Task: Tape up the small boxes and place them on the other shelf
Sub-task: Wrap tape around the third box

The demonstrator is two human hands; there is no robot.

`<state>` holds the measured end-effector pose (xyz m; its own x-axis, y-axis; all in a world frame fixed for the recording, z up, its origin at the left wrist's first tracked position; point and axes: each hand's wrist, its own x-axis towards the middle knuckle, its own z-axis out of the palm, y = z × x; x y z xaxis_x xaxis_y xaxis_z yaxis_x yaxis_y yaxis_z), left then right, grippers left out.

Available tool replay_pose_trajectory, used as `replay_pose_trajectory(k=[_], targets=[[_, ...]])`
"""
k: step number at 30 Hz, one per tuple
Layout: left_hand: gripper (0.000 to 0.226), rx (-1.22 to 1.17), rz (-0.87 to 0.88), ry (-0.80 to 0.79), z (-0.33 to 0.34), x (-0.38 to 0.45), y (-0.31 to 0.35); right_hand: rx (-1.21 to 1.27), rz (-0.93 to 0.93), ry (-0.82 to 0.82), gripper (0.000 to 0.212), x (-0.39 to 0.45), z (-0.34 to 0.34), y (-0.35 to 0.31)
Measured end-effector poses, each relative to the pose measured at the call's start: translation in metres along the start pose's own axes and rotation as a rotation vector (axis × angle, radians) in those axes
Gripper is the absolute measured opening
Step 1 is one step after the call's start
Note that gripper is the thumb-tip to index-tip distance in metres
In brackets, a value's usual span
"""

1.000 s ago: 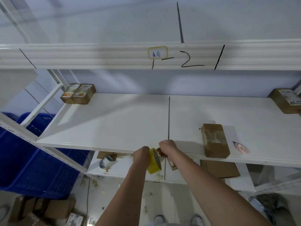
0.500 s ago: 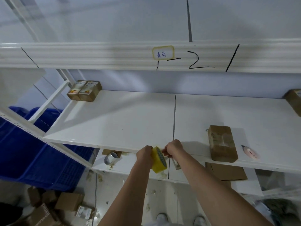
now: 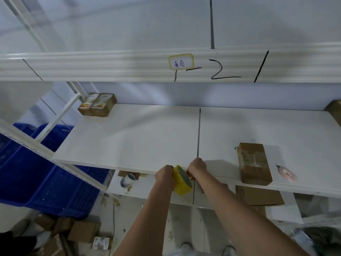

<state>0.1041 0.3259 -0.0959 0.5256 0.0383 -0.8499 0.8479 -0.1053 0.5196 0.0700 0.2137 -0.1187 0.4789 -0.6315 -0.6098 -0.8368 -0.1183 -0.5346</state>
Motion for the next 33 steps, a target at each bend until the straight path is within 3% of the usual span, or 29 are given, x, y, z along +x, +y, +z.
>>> replay_pose_trajectory(k=[3, 12, 14, 17, 22, 25, 28, 30, 33], targets=[[0.017, 0.066, 0.038, 0.018, 0.002, 0.005, 0.0, -0.016, -0.006, -0.014, 0.016, 0.0, -0.002, 0.0], [0.016, 0.052, 0.118, -0.053, -0.012, -0.02, 0.019, -0.107, -0.04, -0.014, 0.03, -0.008, -0.008, -0.001], [0.018, 0.06, 0.149, -0.051, -0.015, -0.033, 0.038, -0.057, -0.009, -0.128, 0.032, -0.008, -0.015, -0.003], [0.021, 0.185, 0.245, -0.08, -0.018, -0.048, 0.056, 0.223, 0.153, -0.394, 0.026, -0.012, -0.028, -0.002], [0.013, 0.488, 0.462, -0.258, -0.012, -0.05, 0.045, 0.659, 0.173, -0.465, 0.06, -0.036, -0.072, -0.003], [0.016, 0.617, 0.552, -0.348, -0.002, -0.058, 0.042, 0.639, 0.052, -0.601, 0.08, -0.048, -0.105, -0.002], [0.015, 0.724, 0.618, -0.39, 0.014, -0.068, 0.039, 0.604, 0.003, -0.622, 0.097, -0.052, -0.134, 0.012], [0.015, 0.796, 0.651, -0.415, 0.028, -0.074, 0.037, 0.553, -0.063, -0.546, 0.081, -0.058, -0.148, 0.022], [0.015, 0.938, 0.707, -0.445, 0.051, -0.086, 0.032, 0.495, -0.179, -0.318, 0.03, -0.058, -0.164, 0.042]])
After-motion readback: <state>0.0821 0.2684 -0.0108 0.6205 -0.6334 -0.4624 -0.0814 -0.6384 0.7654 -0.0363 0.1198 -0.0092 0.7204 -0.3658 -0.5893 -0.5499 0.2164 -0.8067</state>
